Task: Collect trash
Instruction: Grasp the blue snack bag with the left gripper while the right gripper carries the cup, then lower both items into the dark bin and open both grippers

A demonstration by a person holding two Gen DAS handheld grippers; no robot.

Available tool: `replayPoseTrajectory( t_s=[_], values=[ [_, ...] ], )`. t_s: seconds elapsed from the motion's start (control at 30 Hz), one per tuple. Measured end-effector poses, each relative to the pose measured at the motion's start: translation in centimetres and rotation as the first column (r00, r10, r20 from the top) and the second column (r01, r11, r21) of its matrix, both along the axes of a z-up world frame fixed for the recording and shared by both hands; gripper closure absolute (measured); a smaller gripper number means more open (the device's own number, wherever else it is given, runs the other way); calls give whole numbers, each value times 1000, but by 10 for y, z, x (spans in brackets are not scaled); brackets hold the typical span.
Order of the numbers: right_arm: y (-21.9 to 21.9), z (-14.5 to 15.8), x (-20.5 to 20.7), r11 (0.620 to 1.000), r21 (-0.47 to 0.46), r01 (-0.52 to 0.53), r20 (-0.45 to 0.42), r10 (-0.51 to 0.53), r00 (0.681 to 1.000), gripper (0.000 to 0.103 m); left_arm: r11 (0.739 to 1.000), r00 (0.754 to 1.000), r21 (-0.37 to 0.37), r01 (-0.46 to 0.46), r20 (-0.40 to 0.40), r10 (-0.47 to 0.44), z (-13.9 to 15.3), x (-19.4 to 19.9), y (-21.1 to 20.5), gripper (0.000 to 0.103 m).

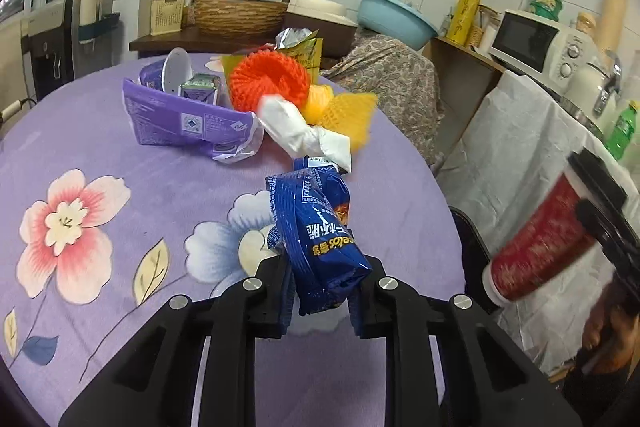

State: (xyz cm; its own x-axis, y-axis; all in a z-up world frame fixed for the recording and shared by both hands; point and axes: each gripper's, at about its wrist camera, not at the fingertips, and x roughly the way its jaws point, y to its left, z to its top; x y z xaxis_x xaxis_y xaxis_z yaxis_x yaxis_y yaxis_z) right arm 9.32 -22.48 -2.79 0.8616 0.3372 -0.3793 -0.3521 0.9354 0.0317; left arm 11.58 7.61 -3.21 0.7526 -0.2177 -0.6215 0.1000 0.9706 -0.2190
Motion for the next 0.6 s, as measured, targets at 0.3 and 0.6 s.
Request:
replayPoseTrajectory(
  t_s=[0.3,0.6],
  values=[
    [-19,-4,-2,999,23,25,9,-25,1000,21,993,990,72,88,100,-95,29,-42,-29,82],
    [-63,-40,46,979,-25,202,-66,-204,977,21,957,949,28,288,127,-289,33,3,-104,82]
  ],
)
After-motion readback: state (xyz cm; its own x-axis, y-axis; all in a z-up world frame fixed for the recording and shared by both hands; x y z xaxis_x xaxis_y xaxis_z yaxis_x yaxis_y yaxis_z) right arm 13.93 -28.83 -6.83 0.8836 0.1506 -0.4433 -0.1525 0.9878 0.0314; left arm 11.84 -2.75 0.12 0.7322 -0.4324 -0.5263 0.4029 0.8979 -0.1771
